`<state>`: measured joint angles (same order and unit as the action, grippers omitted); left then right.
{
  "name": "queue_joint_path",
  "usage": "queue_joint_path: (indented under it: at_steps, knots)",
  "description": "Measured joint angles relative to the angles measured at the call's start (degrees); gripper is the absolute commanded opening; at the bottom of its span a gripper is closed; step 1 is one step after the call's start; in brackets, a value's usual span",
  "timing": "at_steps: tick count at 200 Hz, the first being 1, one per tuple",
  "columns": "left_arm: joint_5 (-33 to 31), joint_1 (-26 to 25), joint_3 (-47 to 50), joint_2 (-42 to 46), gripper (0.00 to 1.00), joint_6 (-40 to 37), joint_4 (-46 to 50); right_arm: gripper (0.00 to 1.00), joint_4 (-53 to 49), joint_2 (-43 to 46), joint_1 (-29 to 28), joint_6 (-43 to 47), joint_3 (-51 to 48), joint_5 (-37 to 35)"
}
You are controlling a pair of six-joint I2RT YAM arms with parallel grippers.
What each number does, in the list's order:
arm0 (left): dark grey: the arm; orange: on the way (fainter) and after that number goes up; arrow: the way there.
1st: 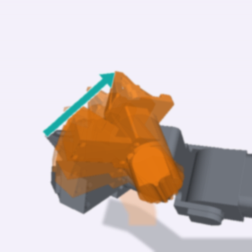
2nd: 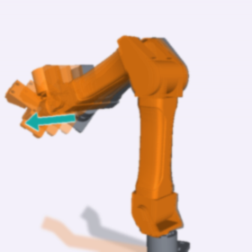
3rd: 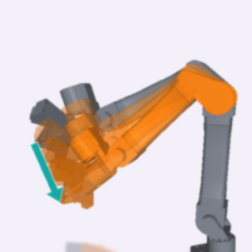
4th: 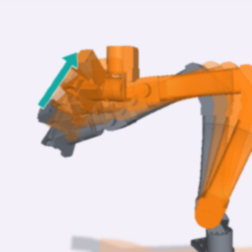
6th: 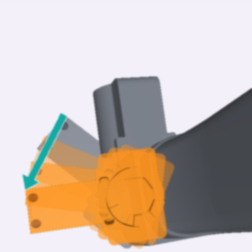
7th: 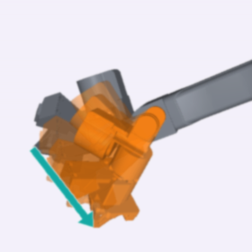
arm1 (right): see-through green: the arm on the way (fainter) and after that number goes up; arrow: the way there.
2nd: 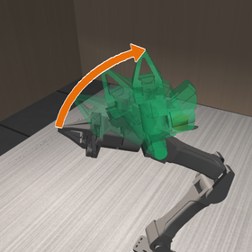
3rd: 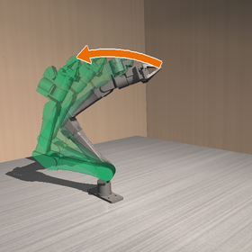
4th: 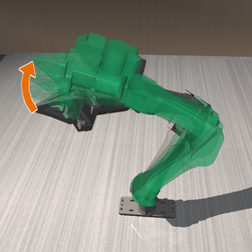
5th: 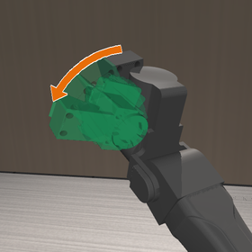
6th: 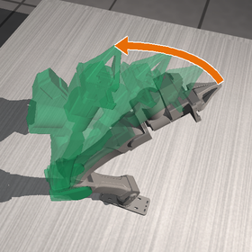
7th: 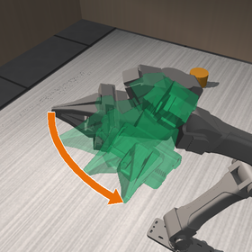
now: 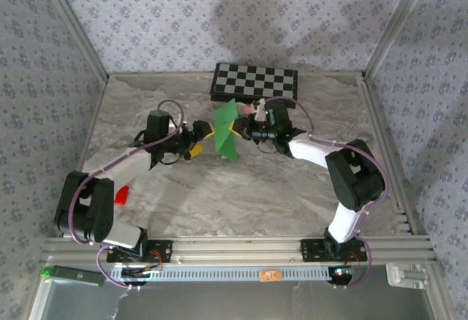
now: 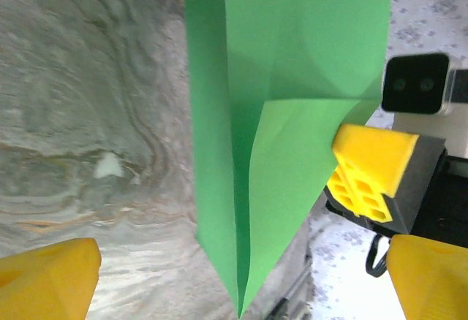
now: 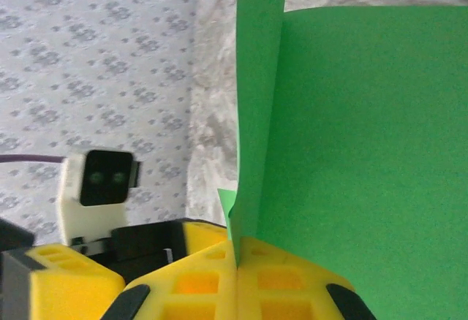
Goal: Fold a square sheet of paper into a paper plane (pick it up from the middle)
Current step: Pick up the paper from the center of the table, then turn over the paper at the center of the table.
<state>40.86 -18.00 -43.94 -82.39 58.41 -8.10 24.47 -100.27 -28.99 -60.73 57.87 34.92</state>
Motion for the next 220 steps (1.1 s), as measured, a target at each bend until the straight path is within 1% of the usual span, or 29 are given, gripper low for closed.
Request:
queue_joint_path:
  at_steps: [40, 61, 73, 103, 121, 137, 160, 186, 220]
  knots:
    - [2.5, -2.5, 0.2, -0.4, 0.99, 5.7, -9.4, 0.03, 5.4, -0.1, 0.0, -4.2, 0.5, 3.5]
    - [2.9, -3.1, 0.2, -1.7, 0.96, 9.1, -14.0, 0.03, 8.2, -0.3, 0.0, -6.5, 0.5, 4.9]
    - [2.9, -3.3, 0.3, -2.5, 0.93, 11.0, -16.5, 0.04, 9.4, -0.3, 0.0, -7.7, 0.5, 5.4]
    - [2.9, -3.6, 0.9, -2.9, 0.77, 13.7, -20.6, 0.04, 11.1, -0.3, 0.2, -9.4, 0.5, 6.4]
    - [2.8, -3.6, 1.1, -2.9, 0.68, 14.4, -21.4, 0.04, 11.6, -0.3, 0.5, -9.9, 0.4, 6.6]
    - [2.5, -3.5, 1.2, -2.9, 0.62, 14.5, -21.8, 0.04, 12.0, -0.3, 1.0, -10.3, 0.1, 6.7]
    - [2.4, -3.5, 1.2, -2.9, 0.51, 15.0, -22.4, 0.04, 12.0, -0.3, 1.4, -10.4, -0.3, 6.7]
    - [2.4, -3.5, 1.2, -2.9, 0.43, 14.8, -23.1, 0.04, 12.0, -0.3, 1.6, -10.5, -1.0, 6.7]
    - [2.4, -3.5, 1.2, -2.9, 0.30, 14.8, -23.5, 0.05, 11.9, -0.3, 1.6, -10.5, -1.6, 6.7]
